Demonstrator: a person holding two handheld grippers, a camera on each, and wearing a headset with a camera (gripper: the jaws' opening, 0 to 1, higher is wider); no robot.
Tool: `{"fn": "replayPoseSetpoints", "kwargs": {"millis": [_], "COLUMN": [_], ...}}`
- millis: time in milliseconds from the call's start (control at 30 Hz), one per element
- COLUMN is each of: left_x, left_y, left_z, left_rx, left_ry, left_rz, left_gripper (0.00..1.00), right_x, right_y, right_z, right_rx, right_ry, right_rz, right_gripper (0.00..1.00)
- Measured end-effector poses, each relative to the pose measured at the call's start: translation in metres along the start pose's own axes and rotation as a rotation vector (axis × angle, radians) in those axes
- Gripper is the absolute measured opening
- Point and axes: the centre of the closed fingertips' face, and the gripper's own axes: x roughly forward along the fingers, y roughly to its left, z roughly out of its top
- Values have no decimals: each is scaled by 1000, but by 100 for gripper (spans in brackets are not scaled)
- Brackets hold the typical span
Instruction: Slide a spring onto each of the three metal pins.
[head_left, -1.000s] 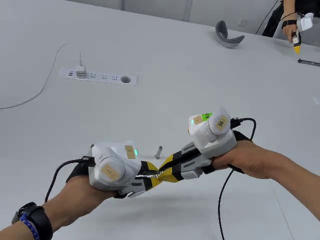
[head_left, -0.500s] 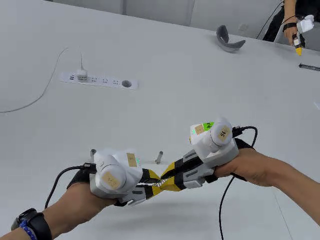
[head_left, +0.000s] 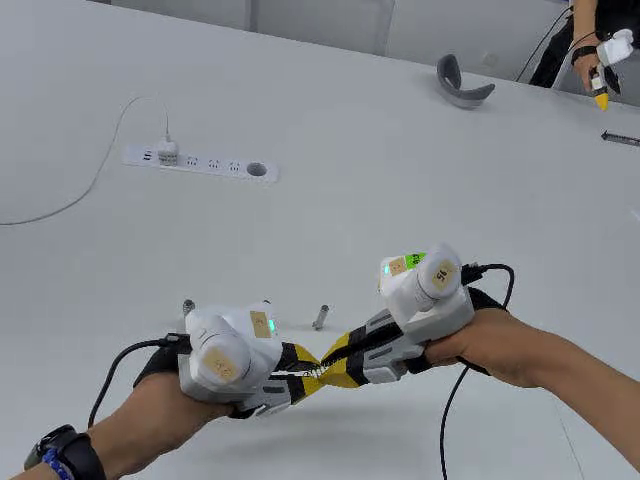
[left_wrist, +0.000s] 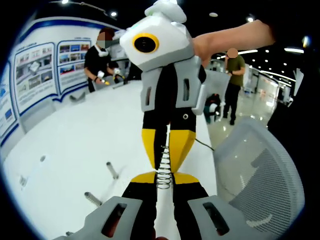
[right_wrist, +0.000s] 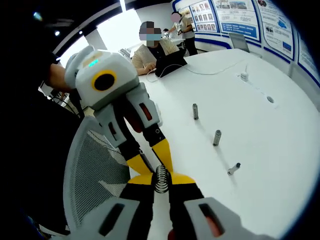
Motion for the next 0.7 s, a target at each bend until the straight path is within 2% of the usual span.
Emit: {"fn": "replayPoseSetpoints", "kwargs": {"millis": [100,200,400,567,700], "left_x": [1,2,0,-3,-8], "left_y": [-1,0,2,8,15], "left_z": [-2,-8,-16,-26,-31], "left_rx": [-11,-23,-50,-79,-103], "left_ry": [0,17,25,41,42], "left_rz": [0,6,20,51,83], "left_gripper": [11,14,16,20,23], "right_x": [1,0,-5,-8,-10], "right_y": [0,-3,-12,-20,-28], "right_z": [-2,-5,-6,-8,-11], "right_rx": [9,13,30,38,38], "right_ry": [-1,5,0,3,18], "right_rz": [-4,-16,-40,-66,-109], "right_gripper": [12,12,12,12,12]}}
